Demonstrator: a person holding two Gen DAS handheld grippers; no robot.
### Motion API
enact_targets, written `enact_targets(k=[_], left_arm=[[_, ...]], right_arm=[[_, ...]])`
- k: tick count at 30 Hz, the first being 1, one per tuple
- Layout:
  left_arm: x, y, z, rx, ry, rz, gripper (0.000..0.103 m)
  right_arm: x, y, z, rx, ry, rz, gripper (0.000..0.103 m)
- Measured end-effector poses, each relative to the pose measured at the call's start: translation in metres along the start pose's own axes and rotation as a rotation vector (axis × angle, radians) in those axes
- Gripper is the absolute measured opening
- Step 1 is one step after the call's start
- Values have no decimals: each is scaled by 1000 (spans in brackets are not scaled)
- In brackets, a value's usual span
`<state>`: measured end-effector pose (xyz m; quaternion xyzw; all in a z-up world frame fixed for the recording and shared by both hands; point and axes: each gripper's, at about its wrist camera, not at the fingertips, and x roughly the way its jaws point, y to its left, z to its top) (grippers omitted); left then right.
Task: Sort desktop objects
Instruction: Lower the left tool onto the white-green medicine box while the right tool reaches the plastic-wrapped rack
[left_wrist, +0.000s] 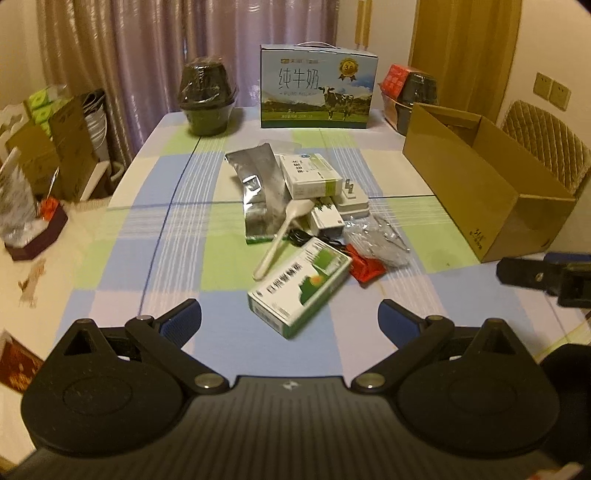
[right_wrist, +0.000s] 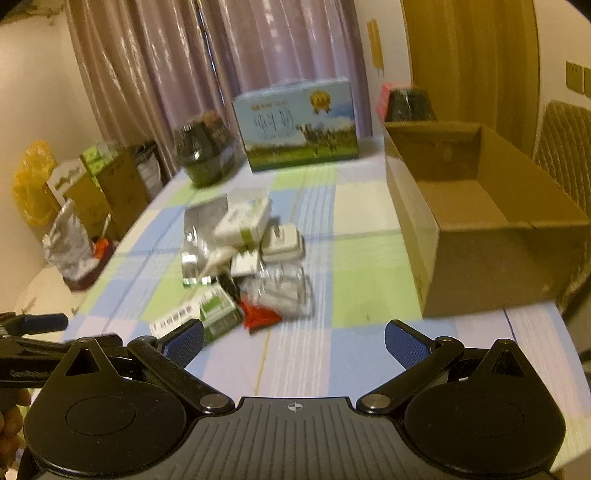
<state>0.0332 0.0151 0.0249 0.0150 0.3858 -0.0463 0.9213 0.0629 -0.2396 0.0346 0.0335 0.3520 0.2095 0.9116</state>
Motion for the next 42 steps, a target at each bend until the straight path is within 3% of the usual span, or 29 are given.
enact_targets(k=[5,19,22,36,42], left_arm=[[17,8,8,93,5,4,100],[86,16,15,306,78,-139,99],[102,16,12,336,98,-159,94],[136,16,19,340,105,-207,86],[147,13,18,346,125,-223,80]], right_arm=[[15,5,10,-47,-42,-7,101],[94,4,6,-160,55,75,101],[109,1,7,-155,74,88,101],[160,-12,25,-89,111,114,100],[175,-12,24,-83,151,117,92]])
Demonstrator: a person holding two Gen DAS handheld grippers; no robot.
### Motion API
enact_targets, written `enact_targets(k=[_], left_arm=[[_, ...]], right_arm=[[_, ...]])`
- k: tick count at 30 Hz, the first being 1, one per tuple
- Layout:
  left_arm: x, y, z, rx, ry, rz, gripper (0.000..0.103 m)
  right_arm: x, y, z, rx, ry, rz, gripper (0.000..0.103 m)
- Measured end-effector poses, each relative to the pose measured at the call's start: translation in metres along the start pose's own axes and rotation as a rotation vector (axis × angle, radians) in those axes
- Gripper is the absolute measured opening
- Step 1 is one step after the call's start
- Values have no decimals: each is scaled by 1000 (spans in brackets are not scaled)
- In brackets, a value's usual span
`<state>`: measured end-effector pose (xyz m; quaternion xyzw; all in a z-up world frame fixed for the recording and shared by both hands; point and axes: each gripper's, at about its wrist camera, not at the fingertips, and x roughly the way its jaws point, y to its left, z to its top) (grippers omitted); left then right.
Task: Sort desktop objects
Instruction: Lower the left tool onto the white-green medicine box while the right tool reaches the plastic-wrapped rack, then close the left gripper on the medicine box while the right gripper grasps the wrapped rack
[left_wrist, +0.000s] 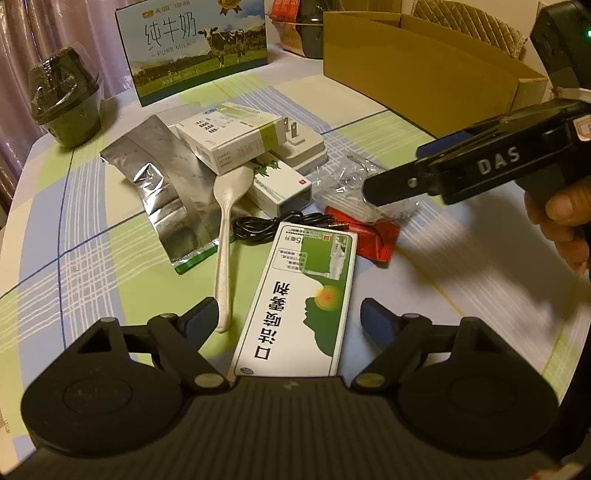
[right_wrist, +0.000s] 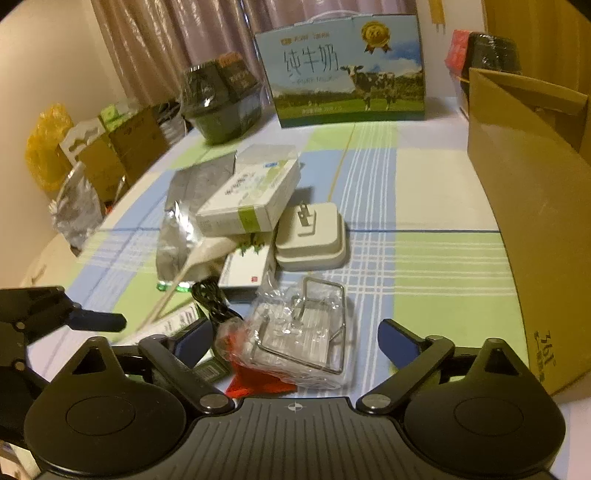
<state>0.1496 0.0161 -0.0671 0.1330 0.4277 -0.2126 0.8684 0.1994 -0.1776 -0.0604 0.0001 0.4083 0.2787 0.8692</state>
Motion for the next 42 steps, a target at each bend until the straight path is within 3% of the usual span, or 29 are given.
enact_targets(k=[6,7,8,13,24,27,32,42], left_arm=[[4,1,-2,-28,5,-12,71],[5,2,-2,-43,8,-16,65],[6,3,-3,-58,13,-18,60],[8,2,-3,-108,29,-31,53],[6,-14,2,-214,74,27,51],[5,-18,3,-206,53,47,53],[5,-14,6,-224,38,53,56],[16,-15,8,-233,51,66,55]], right_arm=[[11,-8,-1,76,43,45,79],[13,-8,-1,77,50,51,77],[14,-8,-1,77,56,53,70],[12,-7,0,84,56,22,53],[-27,-11,-22,-16,45,-134,53],[-27,-23,-30,10,66,-124,55],[-25,-37,-34,69,78,-90,69],[-18,-26,-35,10,88,-94,69]])
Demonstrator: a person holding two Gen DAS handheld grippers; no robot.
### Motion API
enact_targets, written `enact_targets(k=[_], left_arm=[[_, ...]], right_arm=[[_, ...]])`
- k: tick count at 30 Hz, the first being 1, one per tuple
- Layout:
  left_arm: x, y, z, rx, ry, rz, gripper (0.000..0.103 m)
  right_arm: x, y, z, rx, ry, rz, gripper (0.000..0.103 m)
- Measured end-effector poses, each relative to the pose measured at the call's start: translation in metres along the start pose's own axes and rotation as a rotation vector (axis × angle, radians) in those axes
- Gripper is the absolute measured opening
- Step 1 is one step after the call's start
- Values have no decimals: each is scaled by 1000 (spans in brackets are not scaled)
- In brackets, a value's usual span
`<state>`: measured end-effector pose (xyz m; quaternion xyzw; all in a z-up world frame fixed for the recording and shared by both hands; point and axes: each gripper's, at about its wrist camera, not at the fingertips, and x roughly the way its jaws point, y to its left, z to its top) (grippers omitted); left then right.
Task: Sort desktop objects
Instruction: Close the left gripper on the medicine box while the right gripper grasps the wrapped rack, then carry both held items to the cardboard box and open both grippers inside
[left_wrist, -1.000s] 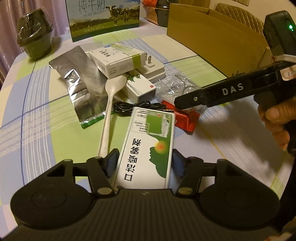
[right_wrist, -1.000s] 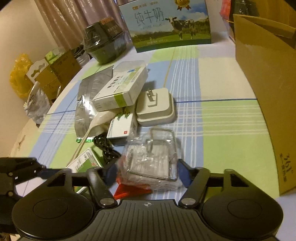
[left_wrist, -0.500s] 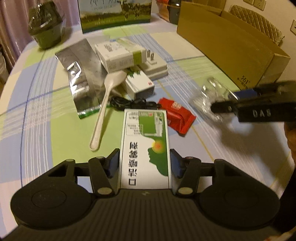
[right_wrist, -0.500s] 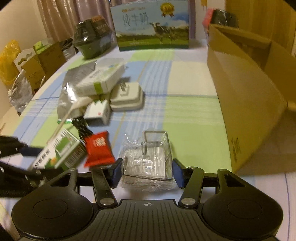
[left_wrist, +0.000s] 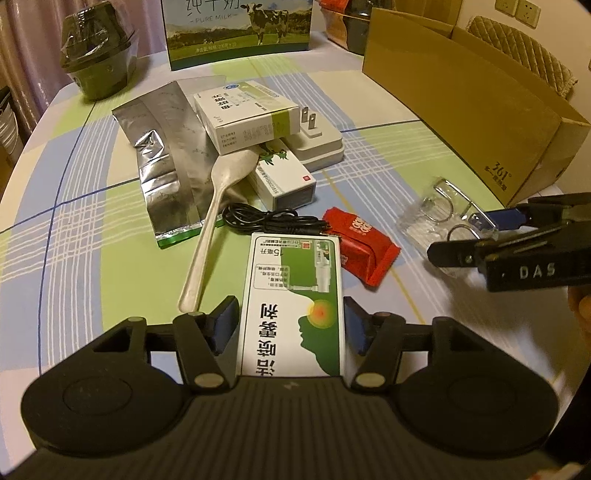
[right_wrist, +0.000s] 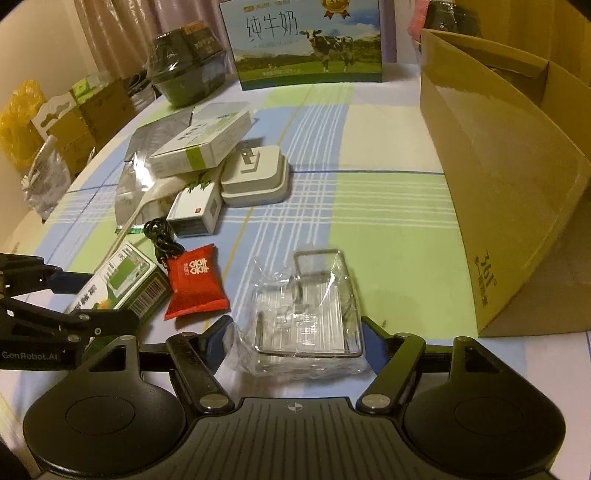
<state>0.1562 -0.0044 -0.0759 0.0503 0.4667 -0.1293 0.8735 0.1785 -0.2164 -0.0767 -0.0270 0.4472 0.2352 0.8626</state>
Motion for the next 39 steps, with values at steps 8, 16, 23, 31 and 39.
enact_targets(k=[8,16,23,31,39], left_arm=[[4,-2,-2,4,2,4,51],[-3,-1,-4,-15,-6,5,51],[-24,0,1,-46,-39,11,50],[-55,-18,11,-45,-79,19,50],[-83,-55,38,-51,-143,-9,51]], right_arm=[[1,8,-2,-54,10,-59,53],[-9,10,2,-55,-33,-70,52],[-26,16,9,-43,-76,-46,52],[-64,14,16,-48,-163,-38,52],[-125,-10,35,8,-289,-75,52]])
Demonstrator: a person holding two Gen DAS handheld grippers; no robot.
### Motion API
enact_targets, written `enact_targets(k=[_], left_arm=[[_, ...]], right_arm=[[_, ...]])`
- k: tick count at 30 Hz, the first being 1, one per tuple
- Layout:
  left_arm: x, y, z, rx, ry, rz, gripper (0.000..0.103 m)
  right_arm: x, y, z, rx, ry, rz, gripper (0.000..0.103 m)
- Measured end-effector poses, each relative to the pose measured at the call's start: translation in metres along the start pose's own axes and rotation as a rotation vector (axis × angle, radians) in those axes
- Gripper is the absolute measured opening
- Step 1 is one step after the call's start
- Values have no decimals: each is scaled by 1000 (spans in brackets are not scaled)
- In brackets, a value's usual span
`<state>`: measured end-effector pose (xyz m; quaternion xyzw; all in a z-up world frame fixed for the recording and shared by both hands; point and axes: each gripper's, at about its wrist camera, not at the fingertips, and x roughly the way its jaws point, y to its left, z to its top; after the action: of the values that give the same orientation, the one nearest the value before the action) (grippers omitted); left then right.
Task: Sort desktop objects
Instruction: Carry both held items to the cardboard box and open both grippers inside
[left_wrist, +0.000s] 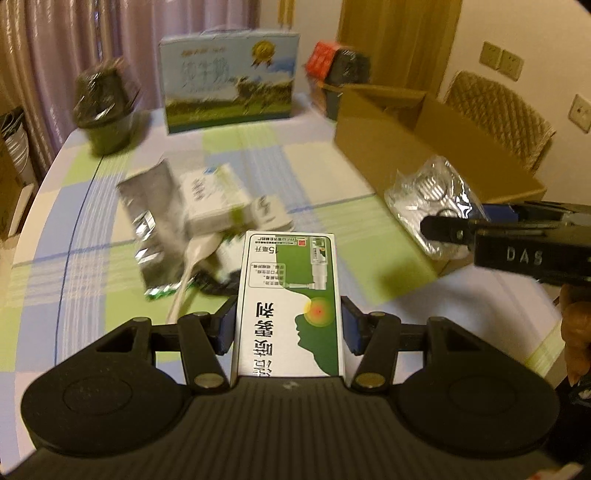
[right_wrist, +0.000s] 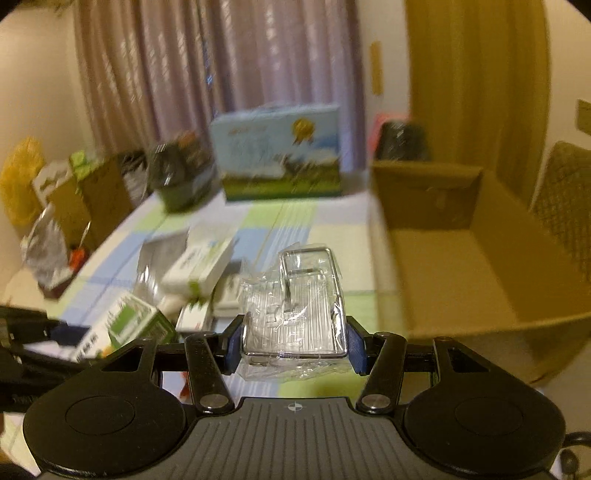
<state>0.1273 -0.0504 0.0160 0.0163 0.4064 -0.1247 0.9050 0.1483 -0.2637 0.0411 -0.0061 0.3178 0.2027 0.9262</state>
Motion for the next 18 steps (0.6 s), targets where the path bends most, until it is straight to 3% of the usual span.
enact_targets(k=[10,18], left_arm=[[-5,-74,61,66,-80,-79,51],[16,-132,103,111,-103,-151,51]], right_arm=[[-43,-76,42,60,-74,-87,52],[-52,-133,48,73,-70,-159,52]])
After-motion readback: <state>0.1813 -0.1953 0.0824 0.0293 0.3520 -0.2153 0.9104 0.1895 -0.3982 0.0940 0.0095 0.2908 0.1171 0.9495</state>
